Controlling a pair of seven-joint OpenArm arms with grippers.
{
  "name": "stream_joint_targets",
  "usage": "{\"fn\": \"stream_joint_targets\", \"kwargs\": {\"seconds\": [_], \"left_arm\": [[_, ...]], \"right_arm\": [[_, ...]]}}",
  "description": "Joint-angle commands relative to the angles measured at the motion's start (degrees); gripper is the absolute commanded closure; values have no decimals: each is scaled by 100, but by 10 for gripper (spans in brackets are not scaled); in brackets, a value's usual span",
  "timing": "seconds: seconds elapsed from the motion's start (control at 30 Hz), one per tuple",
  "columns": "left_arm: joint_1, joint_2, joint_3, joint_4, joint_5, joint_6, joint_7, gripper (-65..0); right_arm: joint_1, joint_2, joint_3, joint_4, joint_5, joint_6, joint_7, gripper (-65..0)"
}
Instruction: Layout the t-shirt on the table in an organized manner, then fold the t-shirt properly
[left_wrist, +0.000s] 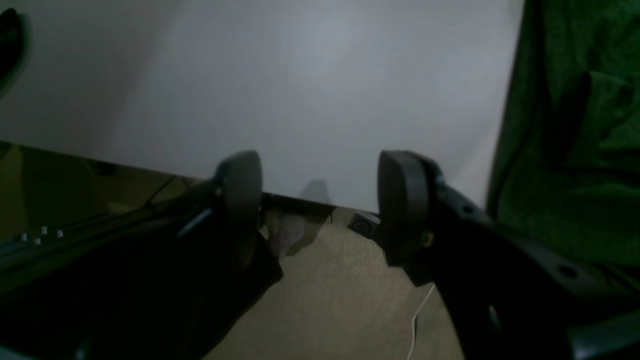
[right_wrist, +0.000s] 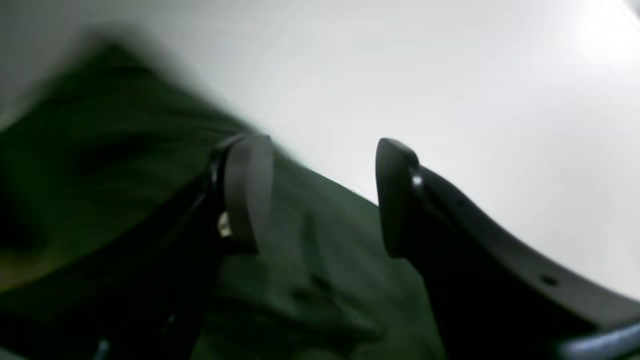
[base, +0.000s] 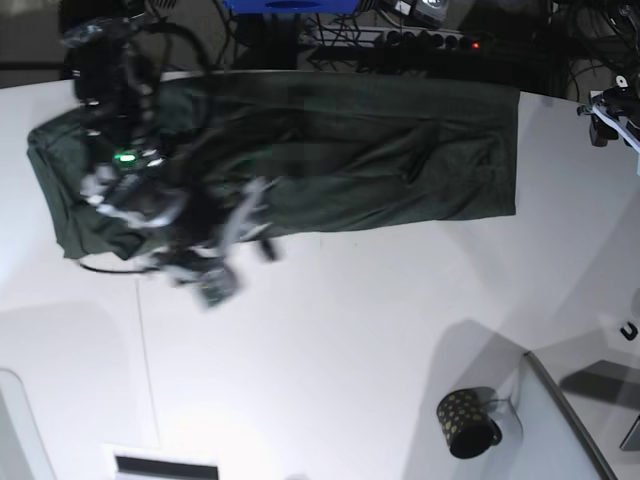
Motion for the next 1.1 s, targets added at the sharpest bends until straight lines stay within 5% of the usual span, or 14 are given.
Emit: {"fn": "stream_joint_targets", "kwargs": {"seconds": [0.0, 0.13, 0.33, 0.93, 1.07], "left_arm": [[-11, -121, -37, 73, -32, 14, -72, -352], [-29, -121, -19, 73, -32, 14, -72, -352], [-46, -121, -19, 73, -32, 14, -72, -352], [15, -121, -55, 73, -32, 14, -72, -352], [15, -121, -46, 73, -32, 14, -72, -352]], "right_arm": [[72, -174, 377, -94, 104, -91, 109, -312], [362, -279, 1476, -973, 95, -548, 109, -312], [766, -279, 2171, -1853, 95, -583, 127, -312], [678, -279, 2259, -2248, 95, -882, 637, -312], [678, -279, 2250, -2239, 95, -1515, 637, -312]]}}
